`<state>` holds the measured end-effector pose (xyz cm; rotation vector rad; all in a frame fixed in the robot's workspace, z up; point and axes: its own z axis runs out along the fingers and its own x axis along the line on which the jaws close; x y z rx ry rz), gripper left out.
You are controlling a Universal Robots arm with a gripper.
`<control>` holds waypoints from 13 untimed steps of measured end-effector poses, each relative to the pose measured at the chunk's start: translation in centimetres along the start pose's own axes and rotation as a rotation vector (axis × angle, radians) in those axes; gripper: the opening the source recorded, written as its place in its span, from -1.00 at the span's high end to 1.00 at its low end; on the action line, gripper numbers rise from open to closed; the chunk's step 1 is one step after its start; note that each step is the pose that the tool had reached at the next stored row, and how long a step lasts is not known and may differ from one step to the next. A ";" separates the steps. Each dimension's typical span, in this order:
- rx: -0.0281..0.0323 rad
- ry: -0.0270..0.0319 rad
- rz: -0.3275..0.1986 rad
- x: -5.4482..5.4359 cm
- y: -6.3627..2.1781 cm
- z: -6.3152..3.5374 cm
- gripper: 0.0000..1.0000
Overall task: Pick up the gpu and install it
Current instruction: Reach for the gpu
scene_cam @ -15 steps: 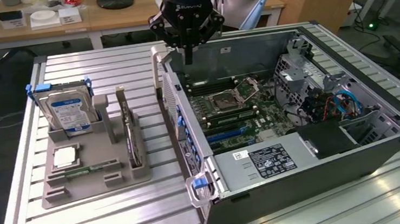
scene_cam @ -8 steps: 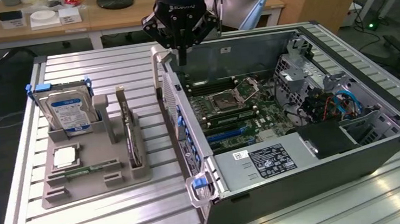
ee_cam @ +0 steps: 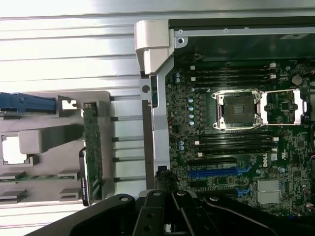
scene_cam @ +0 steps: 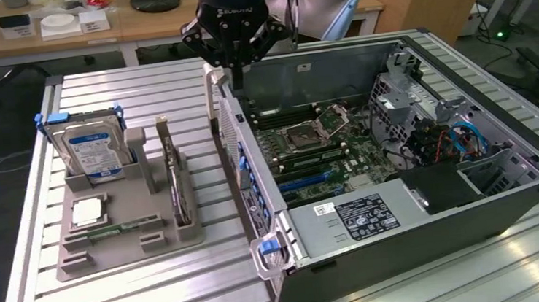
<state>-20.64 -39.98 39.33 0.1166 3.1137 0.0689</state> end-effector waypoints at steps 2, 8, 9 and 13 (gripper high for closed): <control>0.0000 0.0000 0.000 0.3 -0.03 -0.01 0.80; 0.0000 0.0000 0.000 1.2 -0.11 -0.04 0.80; 0.0001 0.0000 0.000 1.4 -0.12 -0.04 0.80; 0.0000 0.0000 0.000 2.0 -0.17 -0.05 0.80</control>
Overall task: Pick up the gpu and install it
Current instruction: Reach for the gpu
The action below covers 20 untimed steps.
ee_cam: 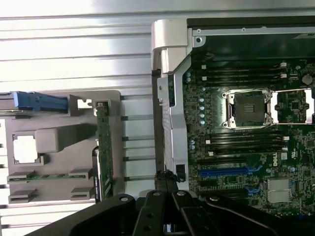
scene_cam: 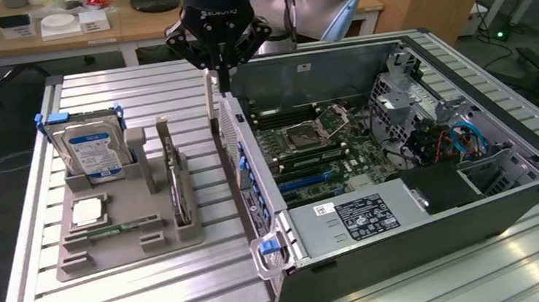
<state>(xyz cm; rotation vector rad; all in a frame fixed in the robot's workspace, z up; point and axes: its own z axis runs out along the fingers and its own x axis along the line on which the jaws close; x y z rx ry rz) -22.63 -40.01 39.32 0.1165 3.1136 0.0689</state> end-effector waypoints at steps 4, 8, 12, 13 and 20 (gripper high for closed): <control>0.0000 0.0000 0.000 0.6 -0.05 -0.02 0.80; 0.0000 0.0000 0.000 1.3 -0.10 -0.04 0.80; 0.0000 0.0000 0.000 2.0 -0.17 -0.05 0.80; 0.0000 0.0001 0.000 2.2 -0.19 -0.06 0.80; 0.0000 0.0002 0.000 3.9 -0.31 -0.08 0.80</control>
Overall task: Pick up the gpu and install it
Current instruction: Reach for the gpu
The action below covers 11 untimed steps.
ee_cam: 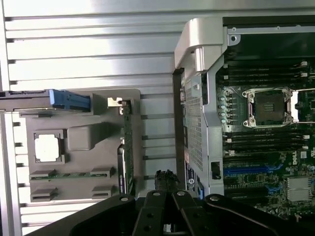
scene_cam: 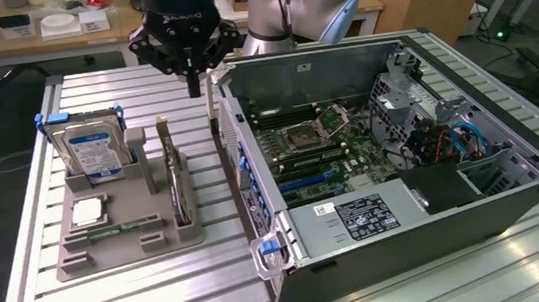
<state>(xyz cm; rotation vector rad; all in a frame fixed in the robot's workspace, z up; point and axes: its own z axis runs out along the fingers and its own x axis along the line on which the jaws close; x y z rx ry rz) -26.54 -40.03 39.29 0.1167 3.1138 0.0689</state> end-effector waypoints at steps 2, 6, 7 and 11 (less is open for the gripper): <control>0.0001 0.0001 0.000 0.4 -0.03 -0.01 0.80; 0.0001 0.0002 0.000 1.3 -0.09 -0.03 0.80; 0.0000 0.0002 0.000 1.5 -0.11 -0.03 0.80; 0.0001 0.0001 0.000 2.4 -0.19 -0.06 0.80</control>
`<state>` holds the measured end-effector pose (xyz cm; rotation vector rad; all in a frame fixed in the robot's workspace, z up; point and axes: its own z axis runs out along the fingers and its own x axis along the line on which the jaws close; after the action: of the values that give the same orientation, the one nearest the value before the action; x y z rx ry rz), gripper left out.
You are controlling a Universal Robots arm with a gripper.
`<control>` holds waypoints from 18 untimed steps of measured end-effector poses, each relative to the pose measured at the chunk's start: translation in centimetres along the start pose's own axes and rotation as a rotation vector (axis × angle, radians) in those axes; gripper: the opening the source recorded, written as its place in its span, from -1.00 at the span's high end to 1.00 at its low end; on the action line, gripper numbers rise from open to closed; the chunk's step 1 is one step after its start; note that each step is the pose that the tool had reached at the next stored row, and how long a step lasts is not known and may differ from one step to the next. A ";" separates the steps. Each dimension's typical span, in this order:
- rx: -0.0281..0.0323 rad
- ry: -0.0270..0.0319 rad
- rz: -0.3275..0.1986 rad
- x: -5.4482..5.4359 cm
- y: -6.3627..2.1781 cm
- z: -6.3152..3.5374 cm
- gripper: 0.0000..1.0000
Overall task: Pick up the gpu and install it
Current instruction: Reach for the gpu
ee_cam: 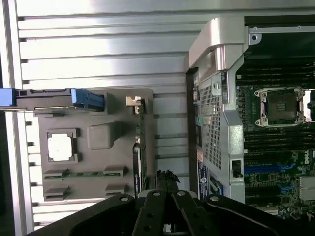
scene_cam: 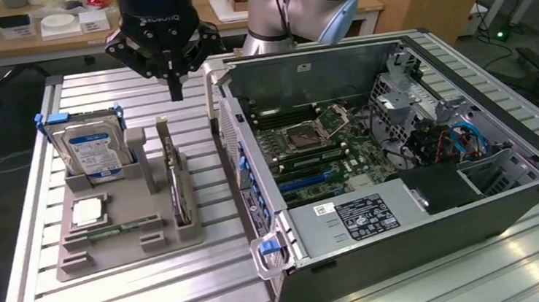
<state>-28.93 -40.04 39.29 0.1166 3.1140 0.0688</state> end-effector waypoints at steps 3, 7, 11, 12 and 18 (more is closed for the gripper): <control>0.0000 0.0001 0.000 0.6 -0.05 -0.02 0.80; 0.0000 0.0001 0.000 1.5 -0.12 -0.04 0.80; 0.0000 0.0001 0.000 2.3 -0.19 -0.06 0.80; 0.0000 0.0001 0.000 2.5 -0.20 -0.07 0.80; 0.0000 0.0001 0.000 3.8 -0.31 -0.10 0.80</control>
<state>-32.72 -40.06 39.28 0.1167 3.1140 0.0688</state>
